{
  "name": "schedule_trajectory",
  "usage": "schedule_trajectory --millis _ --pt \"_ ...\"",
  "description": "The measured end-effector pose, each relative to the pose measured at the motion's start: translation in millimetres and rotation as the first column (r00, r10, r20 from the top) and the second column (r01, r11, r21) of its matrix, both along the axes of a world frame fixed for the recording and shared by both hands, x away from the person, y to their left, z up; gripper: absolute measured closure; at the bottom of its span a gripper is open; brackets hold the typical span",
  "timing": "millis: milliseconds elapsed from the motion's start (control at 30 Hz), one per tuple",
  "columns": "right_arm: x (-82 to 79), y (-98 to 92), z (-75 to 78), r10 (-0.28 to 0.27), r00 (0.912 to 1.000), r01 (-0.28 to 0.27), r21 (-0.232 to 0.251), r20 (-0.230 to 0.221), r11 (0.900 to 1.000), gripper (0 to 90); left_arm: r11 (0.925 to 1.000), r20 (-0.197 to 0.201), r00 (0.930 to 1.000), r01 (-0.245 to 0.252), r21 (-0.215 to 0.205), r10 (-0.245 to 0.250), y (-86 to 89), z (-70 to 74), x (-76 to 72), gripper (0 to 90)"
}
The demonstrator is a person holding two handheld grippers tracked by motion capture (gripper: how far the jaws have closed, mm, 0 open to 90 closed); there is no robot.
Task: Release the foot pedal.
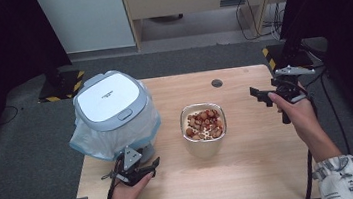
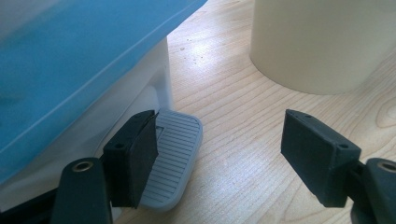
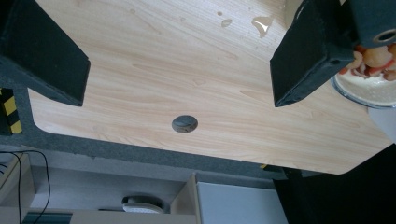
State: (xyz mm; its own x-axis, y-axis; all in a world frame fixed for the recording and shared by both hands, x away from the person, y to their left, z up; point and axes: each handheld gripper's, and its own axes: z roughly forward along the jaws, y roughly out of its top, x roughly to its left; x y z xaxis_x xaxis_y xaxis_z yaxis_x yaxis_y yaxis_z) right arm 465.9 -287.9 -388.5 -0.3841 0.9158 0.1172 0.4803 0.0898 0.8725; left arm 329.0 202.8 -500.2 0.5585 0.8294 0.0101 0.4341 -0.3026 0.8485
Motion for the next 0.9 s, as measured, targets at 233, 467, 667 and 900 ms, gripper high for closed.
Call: schedule_trajectory --millis 233,467,667,900 --pt "-8.7 -0.3 -18.8 -0.023 0.9997 0.023 -0.005 -0.011 1.000 5.5 1.0000 -0.002 1.0000 0.004 -0.001 -0.004 -0.4 -0.4 0.3 26.2" --pt "-17.7 -1.2 -34.9 -0.027 0.9995 0.026 -0.016 -0.018 1.000 5.5 1.0000 -0.004 1.0000 0.005 -0.002 -0.005 -0.4 -0.9 0.5 26.0" --pt "-24.7 -4.8 -49.7 -0.043 0.9984 0.042 -0.019 -0.038 0.999 5.2 1.0000 -0.005 1.0000 0.007 0.000 -0.007 -0.9 -1.0 0.4 25.9" --pt "-30.0 -8.6 -65.8 -0.058 0.9968 0.057 -0.011 -0.056 0.998 5.3 1.0000 -0.007 1.0000 0.008 -0.001 -0.008 -0.9 -1.3 0.8 25.8"
